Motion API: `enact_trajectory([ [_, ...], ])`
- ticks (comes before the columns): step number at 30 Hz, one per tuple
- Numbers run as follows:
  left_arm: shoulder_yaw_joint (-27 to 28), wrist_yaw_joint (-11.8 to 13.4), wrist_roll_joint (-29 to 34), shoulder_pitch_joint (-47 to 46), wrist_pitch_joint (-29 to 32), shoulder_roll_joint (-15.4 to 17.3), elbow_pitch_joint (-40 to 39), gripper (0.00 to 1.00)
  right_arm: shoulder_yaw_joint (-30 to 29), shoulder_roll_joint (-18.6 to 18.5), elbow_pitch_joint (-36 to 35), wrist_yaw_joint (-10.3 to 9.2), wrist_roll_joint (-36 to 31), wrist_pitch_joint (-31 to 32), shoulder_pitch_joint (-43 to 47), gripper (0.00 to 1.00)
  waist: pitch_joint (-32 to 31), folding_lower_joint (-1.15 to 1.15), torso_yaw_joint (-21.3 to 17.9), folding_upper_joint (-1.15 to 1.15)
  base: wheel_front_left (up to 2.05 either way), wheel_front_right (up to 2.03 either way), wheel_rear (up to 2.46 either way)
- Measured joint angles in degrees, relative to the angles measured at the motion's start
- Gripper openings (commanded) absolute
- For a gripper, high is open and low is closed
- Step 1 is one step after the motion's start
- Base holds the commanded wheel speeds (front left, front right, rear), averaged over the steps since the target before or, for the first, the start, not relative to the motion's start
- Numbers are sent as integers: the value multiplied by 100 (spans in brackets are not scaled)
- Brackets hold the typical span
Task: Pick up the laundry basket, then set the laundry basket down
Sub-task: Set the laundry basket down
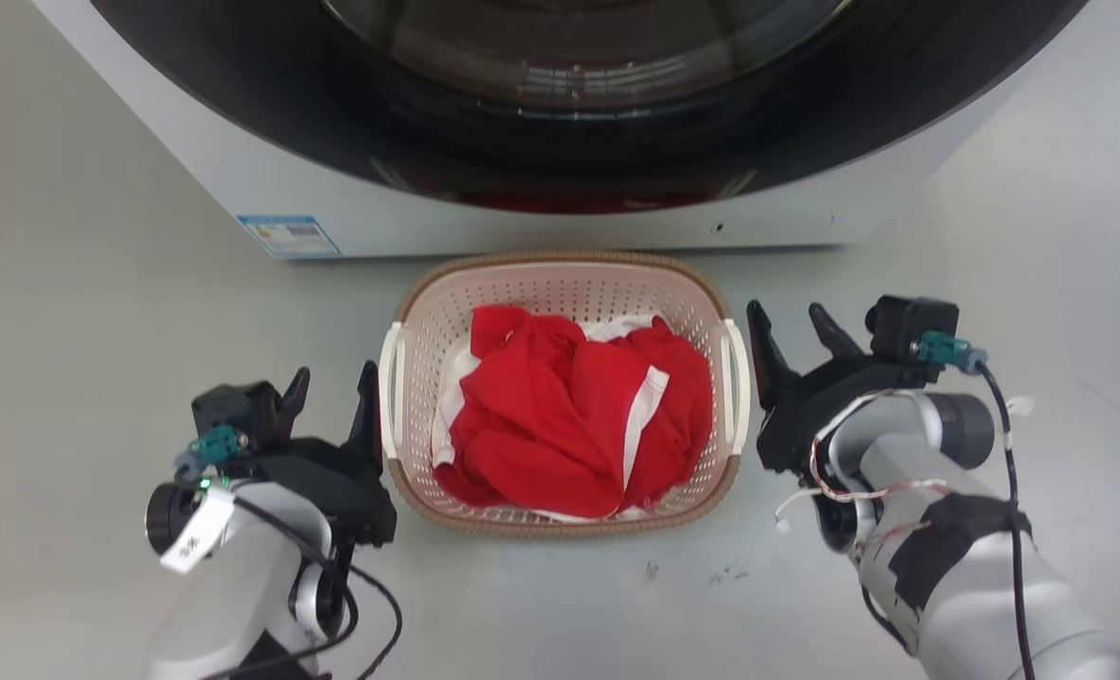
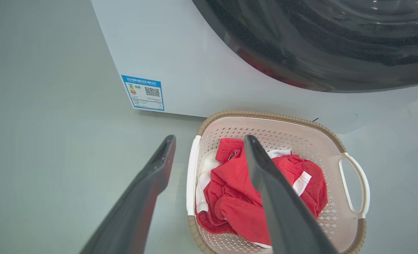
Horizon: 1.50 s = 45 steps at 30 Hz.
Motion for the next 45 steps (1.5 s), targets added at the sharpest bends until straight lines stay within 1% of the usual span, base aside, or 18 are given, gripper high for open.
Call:
enact_trajectory([
  [5, 179, 134, 248, 610, 0, 63, -526, 100, -192, -45, -461, -34, -250, 0, 549, 100, -422, 0, -24, 0, 0, 0, 0],
  [9, 258, 193, 454, 1001, 0, 81, -847, 100, -327, -104, -757, -86, -378, 0, 982, 100, -680, 1, -32, 0, 0, 0, 0],
  [13, 361, 296, 665, 1525, 0, 127, -1251, 100, -532, -178, -1193, -190, -620, 0, 1580, 100, -1020, 0, -36, 0, 0, 0, 0],
  [15, 430, 303, 810, 1796, 0, 155, -1462, 100, -641, -211, -1429, -242, -716, -1, 1880, 100, -1191, 0, -36, 0, 0, 0, 0],
  [16, 471, 346, 894, 2081, 0, 175, -1678, 100, -724, -231, -1659, -286, -839, 0, 2180, 100, -1360, 0, -35, 0, 0, 0, 0],
  [17, 471, 346, 894, 2081, 0, 175, -1678, 100, -724, -231, -1659, -286, -839, 0, 2180, 100, -1360, 0, -35, 0, 0, 0, 0],
  [20, 589, 365, 991, 2568, 0, 205, -1995, 100, -855, -259, -2019, -337, -1054, -1, 2625, 100, -1615, 0, -38, 0, 0, 0, 0],
  [21, 669, 396, 1067, 2899, 0, 212, -2197, 100, -971, -279, -2275, -387, -1159, 0, 2932, 100, -1789, 0, -43, -1, 0, 0, 0],
  [23, 747, 399, 1165, 3220, 0, 203, -2408, 100, -1083, -304, -2521, -433, -1312, 0, 3235, 100, -1961, 0, -48, 0, 0, 0, 0],
  [25, 800, 442, 1223, 3507, 0, 194, -2595, 100, -1216, -333, -2763, -439, -1426, -1, 3546, 100, -2132, 0, -53, -1, 0, 0, 0],
  [30, 937, 447, 1374, 4156, 0, 142, -3141, 100, -1499, -403, -3422, -506, -1759, 0, 4359, 100, -2542, 0, -55, 0, 0, 0, 0],
  [37, 1138, 475, 1650, 4668, 0, 135, -3802, 100, -1942, -405, -4302, -537, -2256, -1, 5020, 100, -2929, 0, -55, 0, 0, 0, 0],
  [45, 1255, 491, 1942, 4979, 0, 105, -4334, 100, -2324, -358, -4972, -538, -2816, 0, 5528, 100, -3068, 1, -85, 1, 0, 0, 0],
])
